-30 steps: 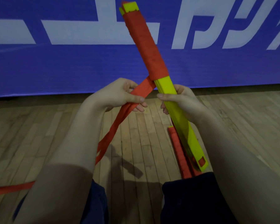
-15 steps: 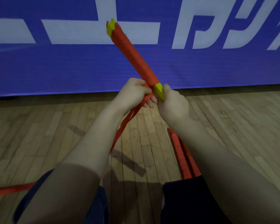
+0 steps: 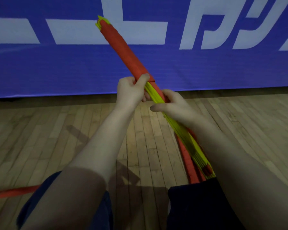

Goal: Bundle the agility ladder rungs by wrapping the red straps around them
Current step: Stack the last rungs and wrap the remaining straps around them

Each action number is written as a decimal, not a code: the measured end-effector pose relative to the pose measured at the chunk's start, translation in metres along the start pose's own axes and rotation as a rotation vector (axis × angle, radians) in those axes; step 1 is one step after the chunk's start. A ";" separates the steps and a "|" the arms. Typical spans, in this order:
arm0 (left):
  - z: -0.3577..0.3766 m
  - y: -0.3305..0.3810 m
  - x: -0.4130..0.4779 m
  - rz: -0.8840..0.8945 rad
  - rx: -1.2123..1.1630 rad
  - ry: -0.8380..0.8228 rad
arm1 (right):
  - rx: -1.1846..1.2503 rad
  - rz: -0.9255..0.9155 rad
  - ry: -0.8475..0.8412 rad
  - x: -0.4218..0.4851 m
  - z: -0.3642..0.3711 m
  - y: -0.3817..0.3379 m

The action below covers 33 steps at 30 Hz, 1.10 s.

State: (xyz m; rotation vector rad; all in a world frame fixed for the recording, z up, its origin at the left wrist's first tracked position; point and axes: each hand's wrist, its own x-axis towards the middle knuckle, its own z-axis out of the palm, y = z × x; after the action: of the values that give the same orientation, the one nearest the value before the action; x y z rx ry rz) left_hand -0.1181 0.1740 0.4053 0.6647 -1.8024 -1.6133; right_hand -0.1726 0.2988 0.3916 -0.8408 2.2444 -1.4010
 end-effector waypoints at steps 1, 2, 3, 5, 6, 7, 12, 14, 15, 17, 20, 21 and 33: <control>-0.001 0.000 0.001 0.007 -0.011 -0.022 | 0.140 0.056 -0.099 -0.001 -0.008 0.001; -0.003 0.000 0.001 0.015 -0.030 -0.049 | 0.243 0.096 -0.182 -0.001 -0.016 0.004; -0.005 0.001 0.001 0.024 -0.055 -0.079 | 0.297 0.123 -0.258 -0.001 -0.021 0.008; -0.008 0.004 0.001 0.040 -0.105 -0.144 | 0.319 0.174 -0.437 -0.001 -0.028 0.018; -0.009 0.006 0.001 0.047 -0.122 -0.175 | 0.341 0.201 -0.533 -0.001 -0.028 0.021; -0.010 0.007 0.001 0.057 -0.132 -0.207 | 0.380 0.217 -0.613 -0.002 -0.028 0.023; -0.020 0.011 0.006 0.122 -0.077 -0.321 | 0.507 0.128 -0.597 -0.006 -0.024 0.016; -0.026 0.014 0.008 0.126 -0.051 -0.321 | 0.524 0.105 -0.533 -0.002 -0.021 0.016; -0.029 0.014 0.009 0.125 -0.040 -0.325 | 0.508 0.097 -0.498 -0.001 -0.020 0.016; -0.035 0.013 0.010 0.111 -0.012 -0.346 | 0.447 0.080 -0.414 0.001 -0.020 0.018; -0.041 0.014 0.009 0.059 0.043 -0.373 | 0.414 0.089 -0.276 0.004 -0.022 0.019; -0.042 0.015 0.009 0.046 0.052 -0.372 | 0.422 0.101 -0.241 0.006 -0.023 0.019; -0.050 0.016 0.015 -0.012 0.126 -0.386 | 0.490 0.202 -0.152 0.006 -0.037 0.022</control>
State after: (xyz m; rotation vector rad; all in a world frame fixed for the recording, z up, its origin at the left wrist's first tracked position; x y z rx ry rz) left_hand -0.0910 0.1311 0.4262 0.4384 -2.1932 -1.7366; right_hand -0.2057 0.3272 0.3884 -0.5181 1.7071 -1.6250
